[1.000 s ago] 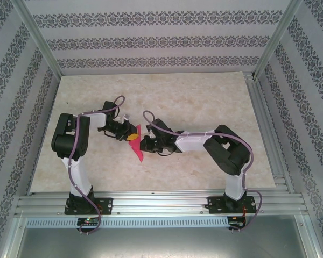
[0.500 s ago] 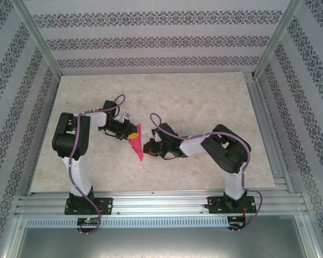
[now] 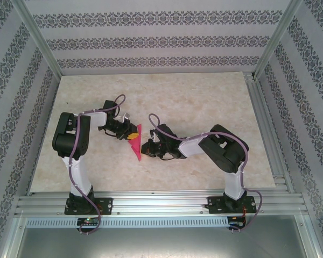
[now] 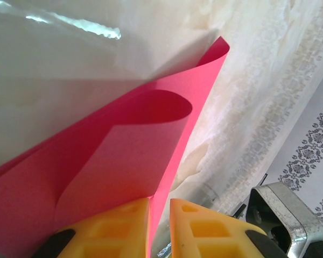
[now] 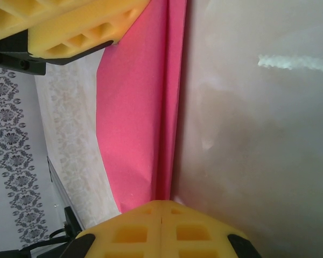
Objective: Fold a paper plane with a square sheet of paper (pick it up from the middle)
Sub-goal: Fold the wing for the fifth time at the center of the table.
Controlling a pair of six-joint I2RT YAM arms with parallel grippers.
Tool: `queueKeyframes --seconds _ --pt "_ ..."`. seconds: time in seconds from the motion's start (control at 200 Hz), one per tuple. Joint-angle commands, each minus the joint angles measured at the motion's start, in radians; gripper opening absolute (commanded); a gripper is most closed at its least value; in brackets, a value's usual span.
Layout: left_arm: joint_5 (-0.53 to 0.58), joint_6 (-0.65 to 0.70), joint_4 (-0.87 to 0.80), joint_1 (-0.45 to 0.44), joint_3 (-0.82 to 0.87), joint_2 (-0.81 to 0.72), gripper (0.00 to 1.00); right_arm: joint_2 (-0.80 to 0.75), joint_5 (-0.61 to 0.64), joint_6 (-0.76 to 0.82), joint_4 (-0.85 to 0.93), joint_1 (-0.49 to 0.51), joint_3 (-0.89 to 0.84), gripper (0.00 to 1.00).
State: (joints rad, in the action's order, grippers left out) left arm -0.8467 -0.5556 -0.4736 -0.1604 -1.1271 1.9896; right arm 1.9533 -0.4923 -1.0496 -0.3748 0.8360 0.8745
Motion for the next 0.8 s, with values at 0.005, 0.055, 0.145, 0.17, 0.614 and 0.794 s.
queueKeyframes --seconds 0.005,0.055,0.145,0.17,0.614,0.794 --pt "0.086 0.029 -0.026 -0.008 -0.002 0.044 0.2 -0.017 -0.01 0.01 -0.011 0.011 0.002 0.0" --pt "0.086 0.031 -0.029 -0.008 -0.003 0.044 0.2 -0.041 0.008 0.021 0.013 0.004 -0.009 0.0" --pt "0.085 0.031 -0.03 -0.008 -0.003 0.044 0.19 -0.079 0.017 0.048 0.045 0.0 -0.019 0.0" --pt "0.084 0.031 -0.03 -0.008 -0.004 0.044 0.2 -0.083 0.017 0.056 0.062 0.0 -0.012 0.0" --pt "0.083 0.029 -0.03 -0.008 -0.003 0.044 0.19 -0.014 -0.027 0.014 -0.009 0.016 0.015 0.0" --pt "0.085 0.029 -0.029 -0.008 0.0 0.044 0.19 0.033 -0.047 -0.002 -0.033 0.023 0.047 0.0"
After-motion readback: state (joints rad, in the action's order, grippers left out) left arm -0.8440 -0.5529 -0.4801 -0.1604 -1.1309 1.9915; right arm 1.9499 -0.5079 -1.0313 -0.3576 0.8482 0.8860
